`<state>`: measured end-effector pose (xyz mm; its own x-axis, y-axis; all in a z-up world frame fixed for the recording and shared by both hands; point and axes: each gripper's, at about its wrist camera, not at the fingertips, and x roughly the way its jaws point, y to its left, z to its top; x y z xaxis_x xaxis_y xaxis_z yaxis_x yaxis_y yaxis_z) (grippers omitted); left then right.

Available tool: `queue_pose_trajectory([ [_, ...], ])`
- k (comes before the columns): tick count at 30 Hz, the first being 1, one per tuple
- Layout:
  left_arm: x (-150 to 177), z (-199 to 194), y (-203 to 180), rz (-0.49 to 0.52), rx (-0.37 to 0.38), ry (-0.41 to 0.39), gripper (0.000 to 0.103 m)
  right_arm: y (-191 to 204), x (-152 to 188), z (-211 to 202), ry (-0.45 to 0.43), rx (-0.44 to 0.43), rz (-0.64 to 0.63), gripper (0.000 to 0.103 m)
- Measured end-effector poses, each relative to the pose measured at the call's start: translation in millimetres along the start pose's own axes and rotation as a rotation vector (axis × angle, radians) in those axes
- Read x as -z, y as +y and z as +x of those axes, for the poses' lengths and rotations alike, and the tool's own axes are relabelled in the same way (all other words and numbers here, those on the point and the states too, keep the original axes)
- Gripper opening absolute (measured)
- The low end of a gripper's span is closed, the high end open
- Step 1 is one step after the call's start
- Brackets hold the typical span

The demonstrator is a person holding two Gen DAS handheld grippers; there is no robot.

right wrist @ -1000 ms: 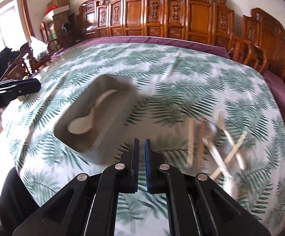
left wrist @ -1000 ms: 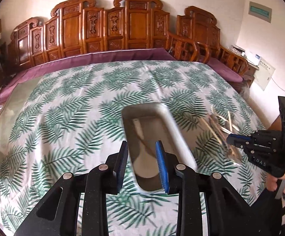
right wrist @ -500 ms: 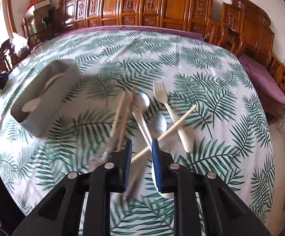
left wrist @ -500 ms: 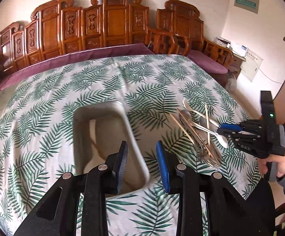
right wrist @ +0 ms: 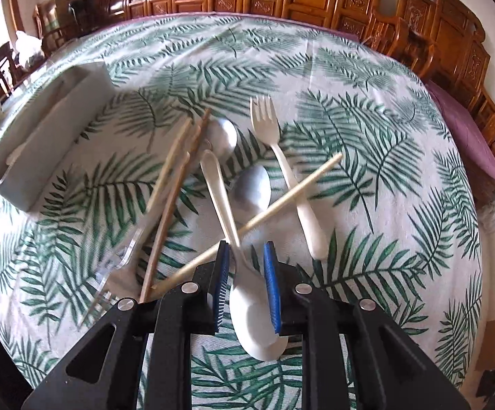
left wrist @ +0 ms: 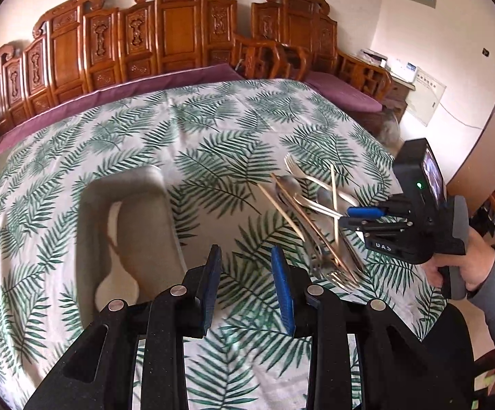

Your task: Organize utensils

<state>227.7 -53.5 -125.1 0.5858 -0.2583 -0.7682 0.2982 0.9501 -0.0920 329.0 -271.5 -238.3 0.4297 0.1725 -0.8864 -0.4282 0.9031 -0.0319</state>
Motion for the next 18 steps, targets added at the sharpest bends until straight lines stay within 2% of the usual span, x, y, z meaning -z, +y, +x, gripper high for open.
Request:
queue_pose_trajectory([
  [7, 0.5, 22.8, -19.4, 0.011, 0.015, 0.039, 0.028, -6.3, 13.1, -3.5, 0.018, -0.029, 0.009, 0.023],
  [10, 0.0, 33.9, -28.0, 0.018, 0.019, 0.057, 0.028, -8.1, 16.7, -11.1, 0.002, -0.042, 0.014, 0.018],
  [12, -0.1, 42.2, -33.3, 0.022, 0.023, 0.07, 0.028, -10.3, 19.1, -18.5, -0.022, -0.059, 0.027, 0.006],
  [16, -0.3, 60.2, -46.8, 0.042, 0.023, 0.099, 0.028, -17.5, 24.0, -24.4, -0.051, -0.097, 0.065, 0.004],
  [18, -0.9, 68.1, -52.4, 0.048, 0.021, 0.109, 0.028, -17.6, 25.6, -20.6, -0.035, -0.083, 0.047, 0.004],
])
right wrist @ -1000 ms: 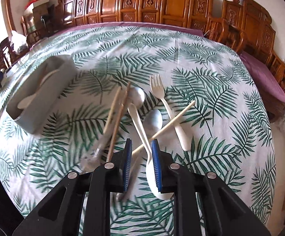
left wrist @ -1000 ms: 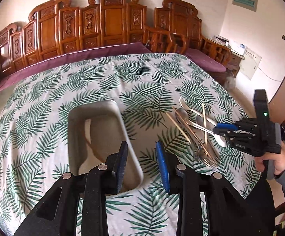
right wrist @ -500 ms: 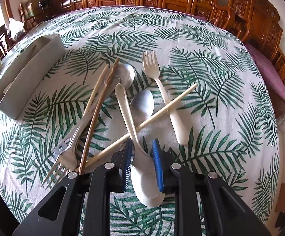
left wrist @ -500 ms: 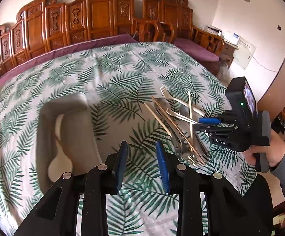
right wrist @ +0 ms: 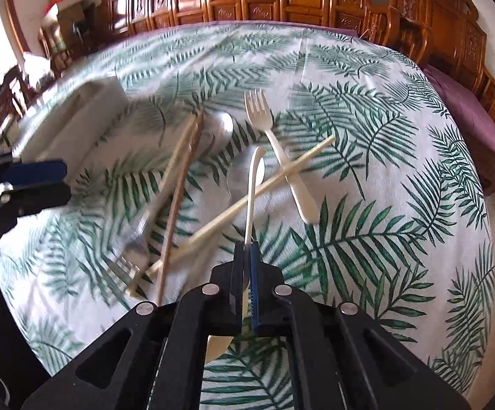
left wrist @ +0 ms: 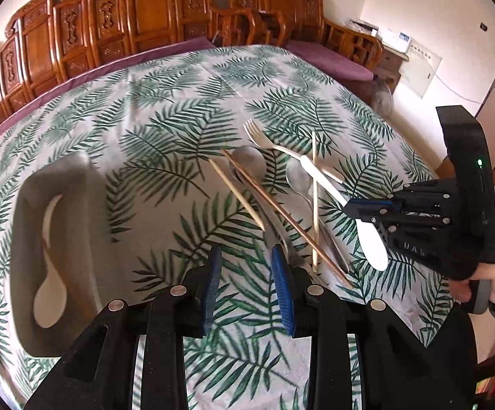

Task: Organize utensils
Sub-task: 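Grasp a metal fork with the left gripper while the right gripper grasps a white plastic utensil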

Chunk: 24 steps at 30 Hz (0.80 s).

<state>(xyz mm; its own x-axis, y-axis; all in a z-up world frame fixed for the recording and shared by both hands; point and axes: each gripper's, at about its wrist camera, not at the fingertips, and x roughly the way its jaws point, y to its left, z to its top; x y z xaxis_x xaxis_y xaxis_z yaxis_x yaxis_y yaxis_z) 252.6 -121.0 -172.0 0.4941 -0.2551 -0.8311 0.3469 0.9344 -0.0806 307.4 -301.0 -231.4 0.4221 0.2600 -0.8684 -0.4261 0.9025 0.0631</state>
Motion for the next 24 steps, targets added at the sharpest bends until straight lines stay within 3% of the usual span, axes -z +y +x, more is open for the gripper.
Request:
queue_pose_trajectory([
  [12, -12.7, 47.0, -20.2, -0.03, 0.044, 0.068, 0.028, -19.8, 1.7, 1.1, -0.011, -0.031, 0.065, 0.004],
  [15, -14.7, 55.0, -23.3, -0.04, 0.058, 0.082, 0.022, -19.7, 2.2, 1.7, -0.014, -0.032, 0.064, 0.004],
  [24, -18.4, 67.7, -26.6, -0.055, 0.032, 0.11, 0.02, -22.1, 2.5, 1.8, -0.013, -0.04, 0.068, 0.005],
])
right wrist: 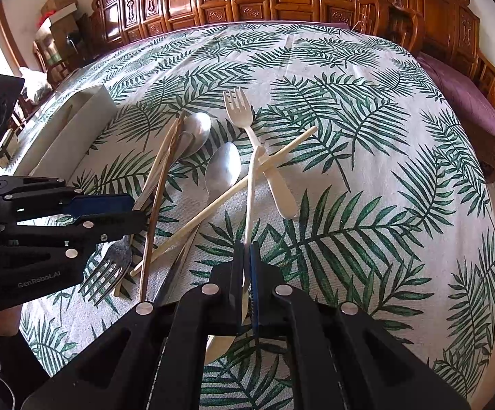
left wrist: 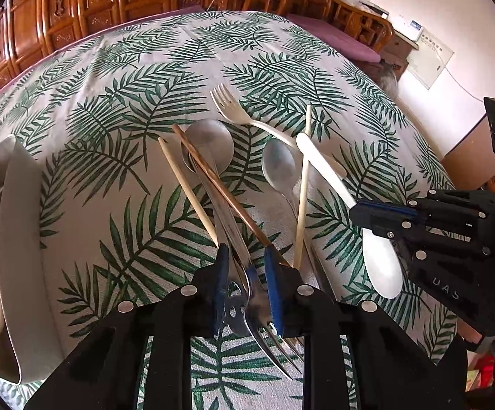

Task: Organize utensils
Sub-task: 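Grasp a metal fork with the left gripper while the right gripper grasps a white plastic utensil, then lift the metal fork with the left gripper toward the tray while the right gripper carries the white utensil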

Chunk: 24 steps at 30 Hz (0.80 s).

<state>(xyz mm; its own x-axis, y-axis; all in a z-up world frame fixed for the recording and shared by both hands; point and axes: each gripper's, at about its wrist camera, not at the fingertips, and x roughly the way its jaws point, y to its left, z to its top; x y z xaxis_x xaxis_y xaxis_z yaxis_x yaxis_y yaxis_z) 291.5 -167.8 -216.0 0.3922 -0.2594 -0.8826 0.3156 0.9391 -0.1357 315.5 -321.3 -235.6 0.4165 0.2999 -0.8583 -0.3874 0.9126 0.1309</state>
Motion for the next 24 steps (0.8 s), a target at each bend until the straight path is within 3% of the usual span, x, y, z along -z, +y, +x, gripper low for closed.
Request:
queue_pose_trajectory([
  [9, -0.2, 3.4, -16.3, 0.081, -0.118, 0.025, 0.02, 0.8, 0.1, 0.4, 0.003, 0.01, -0.011, 0.005],
  [12, 1.0, 4.0, -20.2, 0.12, -0.185, 0.029, 0.012, 1.1, 0.2, 0.4, 0.003, 0.01, -0.011, 0.005],
  [16, -0.2, 2.7, -17.8, 0.12, -0.197, 0.048, 0.006, 1.2, 0.3, 0.4, 0.003, 0.012, -0.013, 0.005],
  [24, 5.2, -17.6, -1.9, 0.083, -0.207, 0.017, 0.006, 2.0, 0.2, -0.4, 0.006, 0.022, -0.024, 0.005],
])
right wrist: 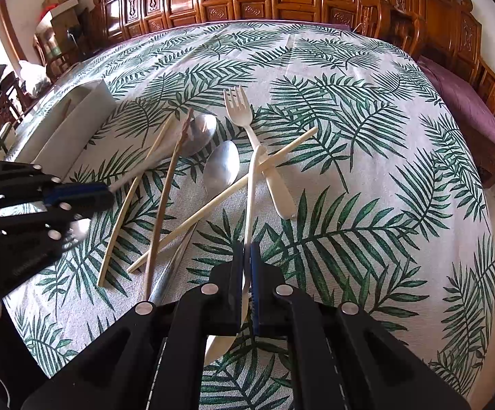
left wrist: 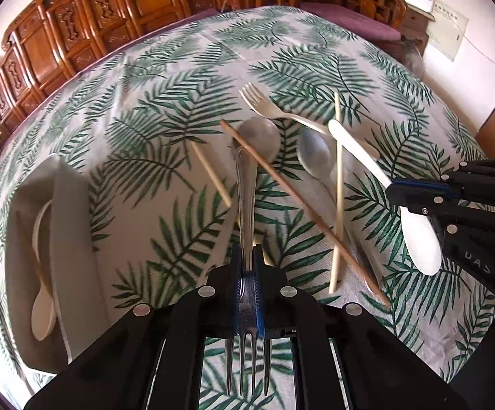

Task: Organize utensils
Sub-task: 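Lift the metal fork with the left gripper toward the tray while the right gripper carries the white utensil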

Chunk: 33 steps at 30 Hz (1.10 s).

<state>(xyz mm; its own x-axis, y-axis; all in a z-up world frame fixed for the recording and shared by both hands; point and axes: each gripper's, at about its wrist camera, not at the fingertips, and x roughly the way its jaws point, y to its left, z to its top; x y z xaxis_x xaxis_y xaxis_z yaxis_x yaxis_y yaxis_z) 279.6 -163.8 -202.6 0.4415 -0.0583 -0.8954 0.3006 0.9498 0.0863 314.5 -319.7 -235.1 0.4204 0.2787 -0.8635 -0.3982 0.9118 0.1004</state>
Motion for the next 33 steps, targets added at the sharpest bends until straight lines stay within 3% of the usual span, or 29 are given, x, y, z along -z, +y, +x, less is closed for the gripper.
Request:
queue_pose_trajectory([
  [33, 14.7, -100.9, 82.6, -0.092, -0.033, -0.205, 0.006, 37.2, -25.2, -52.8, -0.132, -0.056, -0.034, 0.004],
])
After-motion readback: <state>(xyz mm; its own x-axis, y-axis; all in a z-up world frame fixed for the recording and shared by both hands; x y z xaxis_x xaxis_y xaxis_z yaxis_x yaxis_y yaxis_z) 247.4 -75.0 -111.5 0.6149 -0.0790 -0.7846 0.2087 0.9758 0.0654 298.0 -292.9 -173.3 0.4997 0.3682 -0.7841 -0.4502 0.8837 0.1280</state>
